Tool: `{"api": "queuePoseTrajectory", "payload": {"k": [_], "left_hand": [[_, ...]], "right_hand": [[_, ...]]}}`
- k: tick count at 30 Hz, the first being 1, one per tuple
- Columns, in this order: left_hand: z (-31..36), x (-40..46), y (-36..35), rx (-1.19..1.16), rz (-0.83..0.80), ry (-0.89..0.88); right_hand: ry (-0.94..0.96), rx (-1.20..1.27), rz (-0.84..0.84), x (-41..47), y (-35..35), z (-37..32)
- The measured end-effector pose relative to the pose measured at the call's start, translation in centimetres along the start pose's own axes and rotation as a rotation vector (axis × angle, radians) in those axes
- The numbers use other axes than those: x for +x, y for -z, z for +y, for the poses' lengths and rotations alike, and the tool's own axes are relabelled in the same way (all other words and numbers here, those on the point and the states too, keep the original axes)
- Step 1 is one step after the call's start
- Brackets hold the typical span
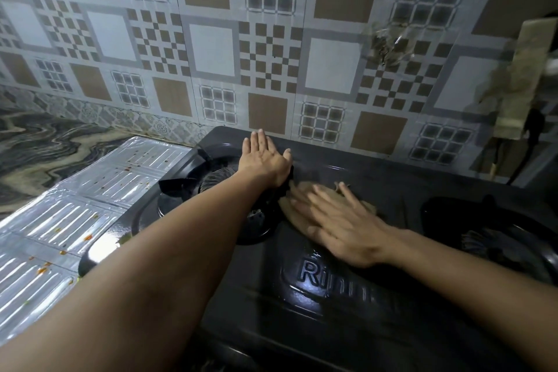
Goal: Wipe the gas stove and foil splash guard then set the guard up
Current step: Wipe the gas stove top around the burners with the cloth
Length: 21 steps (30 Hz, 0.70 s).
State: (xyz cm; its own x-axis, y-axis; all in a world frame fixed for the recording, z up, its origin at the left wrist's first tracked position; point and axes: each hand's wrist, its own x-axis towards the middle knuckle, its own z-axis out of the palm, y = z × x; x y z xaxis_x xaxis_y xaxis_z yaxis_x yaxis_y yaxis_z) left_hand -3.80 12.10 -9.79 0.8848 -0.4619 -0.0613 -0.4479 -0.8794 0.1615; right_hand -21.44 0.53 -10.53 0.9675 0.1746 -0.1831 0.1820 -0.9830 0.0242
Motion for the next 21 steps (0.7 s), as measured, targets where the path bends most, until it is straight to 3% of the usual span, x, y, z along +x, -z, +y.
{"api": "queuePoseTrajectory", "payload": {"k": [6,9,14,21], "left_hand": [[0.2,-1.0,0.7,-0.013,-0.024,0.064],[-0.6,-1.6,1.4,-0.030,-0.040,0.072],[-4.3,-3.9,2.6,0.061,0.059,-0.060],[-11.3,-7.6,2.9,0.025,0.157,0.004]], "right_hand": [[0.143,0.029,0.133,-3.9,-1.3,-4.9],[0.105,0.047,0.156,-3.7,-0.9,-4.9],[-0.061,0.075,0.111,-3.6,-1.0,-6.2],[-0.084,0.145,0.122,-5.6,-2.0,-13.4]]}}
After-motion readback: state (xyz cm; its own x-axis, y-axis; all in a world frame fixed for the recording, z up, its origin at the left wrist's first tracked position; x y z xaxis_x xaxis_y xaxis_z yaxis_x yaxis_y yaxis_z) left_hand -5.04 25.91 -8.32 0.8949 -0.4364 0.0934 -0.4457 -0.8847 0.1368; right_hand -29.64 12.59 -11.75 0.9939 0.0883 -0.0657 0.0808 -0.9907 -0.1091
